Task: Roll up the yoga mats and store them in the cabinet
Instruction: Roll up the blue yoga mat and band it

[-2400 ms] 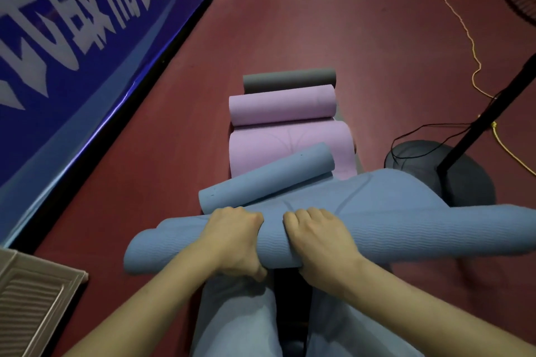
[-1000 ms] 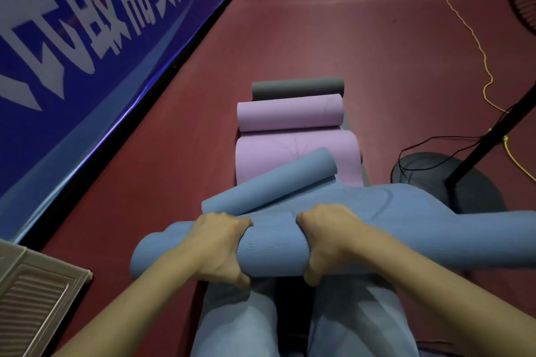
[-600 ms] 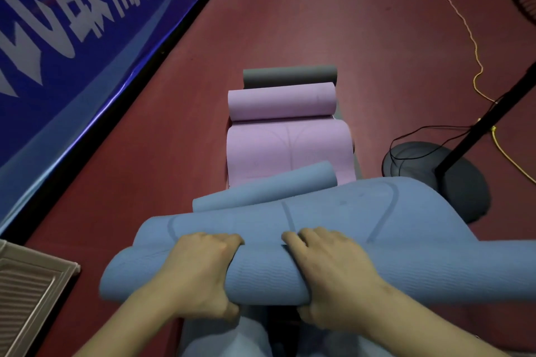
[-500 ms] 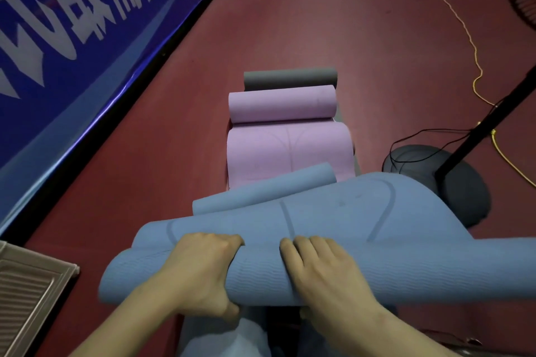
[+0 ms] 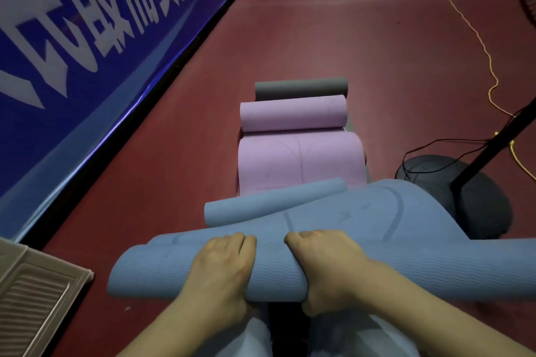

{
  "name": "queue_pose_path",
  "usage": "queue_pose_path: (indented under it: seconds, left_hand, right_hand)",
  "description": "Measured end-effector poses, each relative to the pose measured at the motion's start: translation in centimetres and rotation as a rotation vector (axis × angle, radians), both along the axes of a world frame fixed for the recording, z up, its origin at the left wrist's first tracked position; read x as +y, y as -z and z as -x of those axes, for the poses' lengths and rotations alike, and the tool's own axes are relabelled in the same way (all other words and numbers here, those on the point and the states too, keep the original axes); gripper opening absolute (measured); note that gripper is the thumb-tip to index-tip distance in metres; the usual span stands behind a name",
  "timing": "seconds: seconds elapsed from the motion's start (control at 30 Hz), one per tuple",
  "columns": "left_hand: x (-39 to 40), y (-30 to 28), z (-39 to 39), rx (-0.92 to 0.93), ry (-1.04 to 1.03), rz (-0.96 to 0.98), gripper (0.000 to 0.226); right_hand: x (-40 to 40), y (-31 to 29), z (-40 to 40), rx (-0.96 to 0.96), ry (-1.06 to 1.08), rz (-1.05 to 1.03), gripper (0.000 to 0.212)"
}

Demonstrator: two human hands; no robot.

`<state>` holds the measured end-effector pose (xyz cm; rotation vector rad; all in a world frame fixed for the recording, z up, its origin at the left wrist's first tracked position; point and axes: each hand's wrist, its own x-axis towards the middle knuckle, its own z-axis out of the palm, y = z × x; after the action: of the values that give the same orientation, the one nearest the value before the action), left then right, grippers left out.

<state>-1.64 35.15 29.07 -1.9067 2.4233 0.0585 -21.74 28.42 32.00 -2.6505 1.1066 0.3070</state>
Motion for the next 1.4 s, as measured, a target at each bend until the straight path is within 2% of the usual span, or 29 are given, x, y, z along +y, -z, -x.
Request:
queue_pose_path:
  seconds: [0.07,0.13,0.23,0.37,0.47,0.57,0.63,0.7,0.77,0.87,0.9,0.97,1.03,1.1,1.17,1.2,1.33,1.4]
  left_hand:
    - [-0.7,-0.4,-0.6,0.009,-0.019,-0.068,0.065]
    - [-1.6,-0.9,-0.9,-0.025,-0.016,-0.140,0.061]
    - [-2.5,-1.4,-1.0,0.023,-0.042,-0.169,0.066]
    - [-2.3,-0.9,-0.5,0.130,-0.058,-0.056,0.079]
    - [-2.2,0.2,-0.2,0.125,-0.052,0.071,0.078]
    - [-3.1,-0.3,-0.7,0.125,-0.053,-0.034,0.058]
    - [-4.1,-1.1,-0.8,0.039,-0.056,-0.098,0.056]
    - [-4.5,-1.2,-0.6,0.015,-0.047,-0.109,0.059]
    - [-4.5,-1.2,-0.5,0.061,-0.073,-0.098,0.068]
    - [-4.3,0.0,-0.3,-0.015,-0.032,0.007,0.120]
    - [-4.3,0.6,-0.2,-0.033,-0.027,0.056,0.122]
    - [-5.0,0.6,-0.1,-0.029,-0.009,0.034,0.096]
    - [-5.7,0.2,0.0,-0.040,0.011,0.021,0.070]
    - [-6.3,-0.4,-0.4,-0.061,0.015,0.004,0.064]
    - [-6.5,-0.9,-0.6,-0.048,-0.001,-0.061,0.070]
    - [-6.7,-1.0,-0.7,-0.019,-0.020,-0.081,0.077]
    - [-6.8,-1.2,-1.3,0.048,-0.095,-0.095,0.117]
    - [-6.9,-0.8,-1.6,-0.004,-0.103,-0.080,0.113]
  right_hand:
    - [0.8,1.4,-0.2,-0.024,-0.033,0.149,0.068]
    - [1.2,1.7,-0.6,0.009,-0.038,0.227,0.072]
    - [-0.2,0.7,-0.9,0.050,-0.023,0.134,0.059]
    - [-4.0,-1.1,-0.9,0.094,0.048,-0.119,0.071]
    - [-4.2,-1.0,-1.1,0.106,0.055,-0.159,0.074]
    - [-1.9,0.8,-1.0,0.018,0.008,0.137,0.069]
    - [-0.8,1.8,-1.1,0.037,0.012,0.264,0.064]
    - [-1.4,1.4,-1.3,0.030,0.041,0.204,0.054]
    - [-3.0,0.4,-1.5,0.072,0.036,0.085,0.057]
    - [-5.5,-1.0,-1.6,0.100,0.060,-0.051,0.071]
    - [-5.7,-0.9,-1.5,0.103,0.072,-0.076,0.074]
    - [-5.2,-0.6,-1.5,0.080,0.099,-0.039,0.074]
    - [-3.8,0.5,-1.5,0.062,0.067,0.128,0.075]
    - [-2.5,1.5,-1.7,0.049,0.028,0.270,0.066]
    - [-2.8,1.4,-1.7,0.016,0.045,0.250,0.053]
    - [-3.4,1.1,-1.7,0.005,0.043,0.214,0.054]
    - [-6.3,-0.8,-1.7,0.050,0.086,0.001,0.071]
    - [-6.9,-0.9,-2.1,0.069,0.089,-0.054,0.073]
